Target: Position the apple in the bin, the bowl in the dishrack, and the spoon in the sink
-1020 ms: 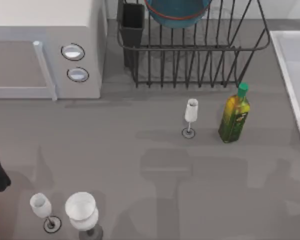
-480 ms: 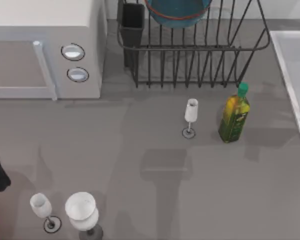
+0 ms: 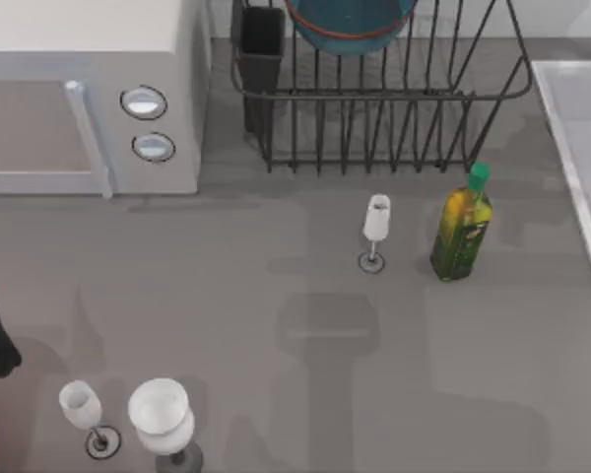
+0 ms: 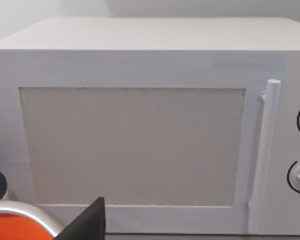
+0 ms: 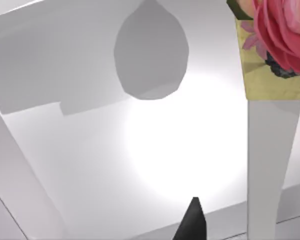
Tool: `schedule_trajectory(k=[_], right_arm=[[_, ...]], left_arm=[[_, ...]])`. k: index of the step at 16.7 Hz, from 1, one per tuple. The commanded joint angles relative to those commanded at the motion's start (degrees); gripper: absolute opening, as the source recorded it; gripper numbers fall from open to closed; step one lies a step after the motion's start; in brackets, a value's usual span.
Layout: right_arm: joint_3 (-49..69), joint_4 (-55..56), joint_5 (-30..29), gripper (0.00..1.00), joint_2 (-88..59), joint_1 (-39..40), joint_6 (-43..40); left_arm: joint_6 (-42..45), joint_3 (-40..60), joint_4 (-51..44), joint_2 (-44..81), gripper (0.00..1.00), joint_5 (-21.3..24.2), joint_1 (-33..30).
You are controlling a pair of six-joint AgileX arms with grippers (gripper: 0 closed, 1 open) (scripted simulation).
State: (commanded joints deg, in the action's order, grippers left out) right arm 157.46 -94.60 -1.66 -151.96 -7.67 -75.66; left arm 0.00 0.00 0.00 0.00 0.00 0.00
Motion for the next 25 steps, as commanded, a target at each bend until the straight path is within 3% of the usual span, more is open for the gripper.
schedule_trajectory(k=[9,19,25], right_arm=[[2.62,-0.43,0.65,0.0,-2.72,-0.11,0.83],[-17.74,14.1,0.89,0.0,3.22,-0.28,0.67],[-19.88,15.65,0.78,0.0,3.77,-0.37,0.66]], left_arm=[[0.0,0.0,0.0,0.0,1.0,0.0,0.0],[0.0,0.0,0.0,0.0,1.0,0.0,0.0],[0.0,0.0,0.0,0.0,1.0,0.0,0.0]])
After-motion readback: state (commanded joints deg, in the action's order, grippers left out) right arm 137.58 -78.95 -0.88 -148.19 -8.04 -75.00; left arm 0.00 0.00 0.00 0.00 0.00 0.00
